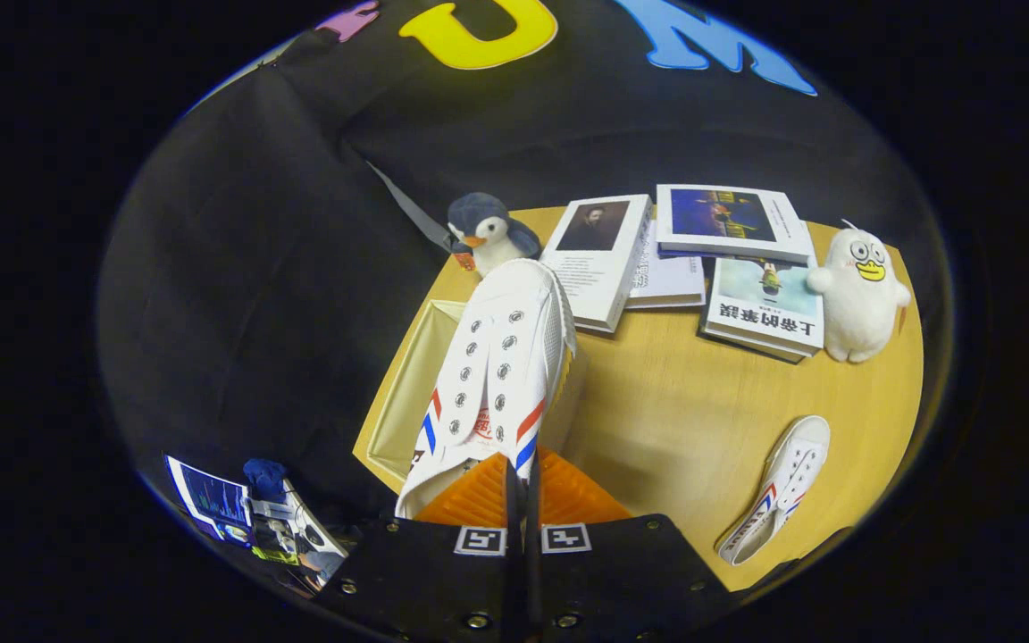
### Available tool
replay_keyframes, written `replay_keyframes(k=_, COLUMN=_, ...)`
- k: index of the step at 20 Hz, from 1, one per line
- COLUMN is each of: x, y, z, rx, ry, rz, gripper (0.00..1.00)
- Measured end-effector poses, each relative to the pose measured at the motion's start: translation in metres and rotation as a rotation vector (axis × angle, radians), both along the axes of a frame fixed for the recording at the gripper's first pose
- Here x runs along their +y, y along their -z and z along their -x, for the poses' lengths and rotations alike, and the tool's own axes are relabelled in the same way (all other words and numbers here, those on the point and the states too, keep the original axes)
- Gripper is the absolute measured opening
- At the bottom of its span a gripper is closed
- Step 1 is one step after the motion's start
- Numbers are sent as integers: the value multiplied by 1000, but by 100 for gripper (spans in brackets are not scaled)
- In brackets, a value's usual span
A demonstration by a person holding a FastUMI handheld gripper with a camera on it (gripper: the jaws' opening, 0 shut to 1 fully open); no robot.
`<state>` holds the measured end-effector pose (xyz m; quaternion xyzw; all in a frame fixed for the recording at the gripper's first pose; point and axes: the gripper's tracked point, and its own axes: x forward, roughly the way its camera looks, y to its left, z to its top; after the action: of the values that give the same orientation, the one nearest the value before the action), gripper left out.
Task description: Open the storage box then place both shoes into the box .Put the left shoe in first, then the right shoe, with the right side of both shoes facing outward in a uniform manner.
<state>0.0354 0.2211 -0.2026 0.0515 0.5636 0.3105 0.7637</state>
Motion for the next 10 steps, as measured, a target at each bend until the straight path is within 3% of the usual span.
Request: replay_keyframes(k=10, x=89, y=18, z=12, rx=42, ry=-146, rz=-22, gripper=0)
